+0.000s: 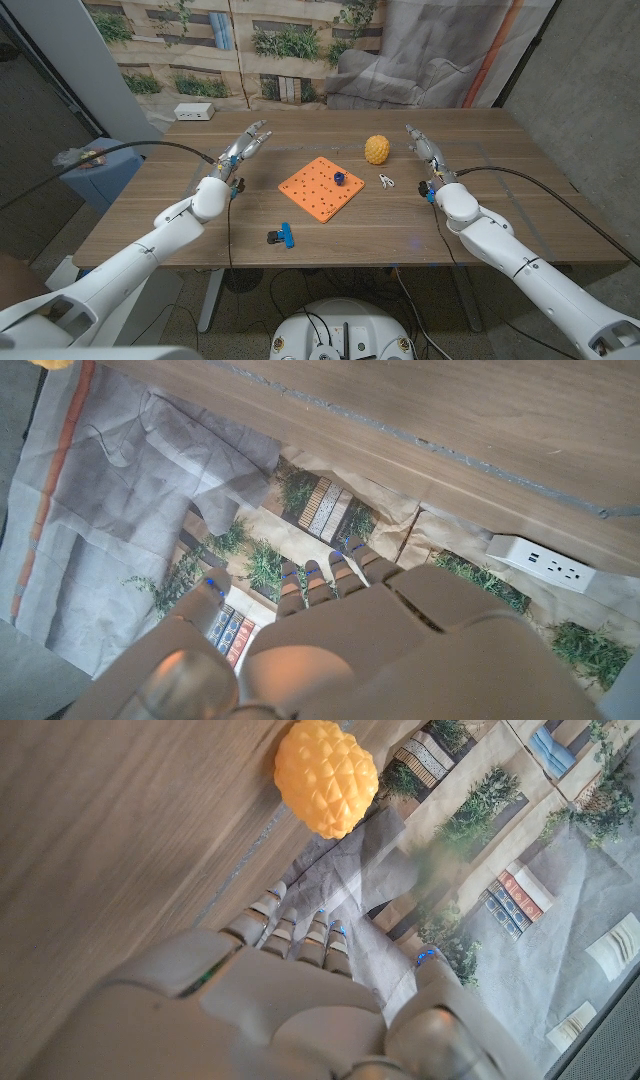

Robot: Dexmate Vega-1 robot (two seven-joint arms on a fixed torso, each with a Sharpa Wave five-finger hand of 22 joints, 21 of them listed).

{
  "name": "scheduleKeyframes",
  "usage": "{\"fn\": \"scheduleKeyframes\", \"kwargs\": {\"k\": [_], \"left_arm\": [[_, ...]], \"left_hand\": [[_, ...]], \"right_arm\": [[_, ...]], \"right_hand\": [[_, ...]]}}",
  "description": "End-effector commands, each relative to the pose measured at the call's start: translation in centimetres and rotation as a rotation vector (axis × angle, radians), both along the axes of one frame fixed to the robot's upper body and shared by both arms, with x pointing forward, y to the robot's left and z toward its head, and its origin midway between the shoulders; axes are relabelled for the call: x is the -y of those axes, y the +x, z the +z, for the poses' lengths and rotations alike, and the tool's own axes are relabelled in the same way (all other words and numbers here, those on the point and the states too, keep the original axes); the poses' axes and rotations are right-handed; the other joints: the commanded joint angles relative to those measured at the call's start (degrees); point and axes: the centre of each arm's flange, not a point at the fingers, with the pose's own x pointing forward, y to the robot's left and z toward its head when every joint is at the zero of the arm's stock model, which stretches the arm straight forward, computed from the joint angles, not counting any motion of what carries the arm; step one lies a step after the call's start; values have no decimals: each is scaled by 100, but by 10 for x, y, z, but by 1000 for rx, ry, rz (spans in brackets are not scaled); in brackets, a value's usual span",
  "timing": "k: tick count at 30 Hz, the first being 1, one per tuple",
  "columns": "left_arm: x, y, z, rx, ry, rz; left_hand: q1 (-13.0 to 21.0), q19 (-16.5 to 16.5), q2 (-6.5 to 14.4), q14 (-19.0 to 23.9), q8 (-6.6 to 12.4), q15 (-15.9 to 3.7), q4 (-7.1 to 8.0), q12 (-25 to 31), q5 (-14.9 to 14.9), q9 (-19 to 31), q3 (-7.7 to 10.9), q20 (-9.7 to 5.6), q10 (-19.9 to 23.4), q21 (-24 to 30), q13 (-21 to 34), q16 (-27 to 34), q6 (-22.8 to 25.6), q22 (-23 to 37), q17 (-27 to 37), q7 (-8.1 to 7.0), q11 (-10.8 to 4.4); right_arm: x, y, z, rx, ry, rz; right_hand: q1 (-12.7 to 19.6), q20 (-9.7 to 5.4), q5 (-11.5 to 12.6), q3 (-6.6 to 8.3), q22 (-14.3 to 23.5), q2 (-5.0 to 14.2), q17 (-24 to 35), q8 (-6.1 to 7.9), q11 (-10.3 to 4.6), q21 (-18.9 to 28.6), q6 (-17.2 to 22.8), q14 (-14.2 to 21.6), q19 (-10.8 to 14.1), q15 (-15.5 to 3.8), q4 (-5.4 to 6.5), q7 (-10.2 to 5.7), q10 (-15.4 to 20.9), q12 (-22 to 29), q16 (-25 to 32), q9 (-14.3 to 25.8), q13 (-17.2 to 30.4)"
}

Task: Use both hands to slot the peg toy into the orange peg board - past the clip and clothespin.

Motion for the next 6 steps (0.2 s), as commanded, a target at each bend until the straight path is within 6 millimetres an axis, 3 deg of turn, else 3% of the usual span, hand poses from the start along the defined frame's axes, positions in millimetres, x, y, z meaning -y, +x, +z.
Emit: {"fn": "scheduleKeyframes", "kwargs": {"k": [1, 6], "left_arm": [[1, 14, -24, -12, -282, -61], [7, 19, -28, -2, -272, -42]], "left_hand": [[-82, 69, 466, 37, -9, -281, 53, 10, 19, -2, 4, -612, 16, 33, 5, 16, 28, 18, 28, 30, 20], [-116, 148, 451, 95, 2, -230, 100, 28, 28, -3, -2, -576, 74, 45, 6, 28, 82, 17, 25, 89, 55]], "right_arm": [[10, 10, -9, -14, 159, 114], [7, 13, -20, -6, 281, 139]], "right_hand": [[-100, -126, 8, -14, 13, 6, 2, -4, 3, -13, -55, -75, -49, -244, 3, -2, -37, -13, -19, 4, 11], [-135, -140, 13, -21, 13, 22, 6, 6, 40, -1, -64, -73, -41, -230, 22, 6, -3, 12, -19, 4, 11]]}}
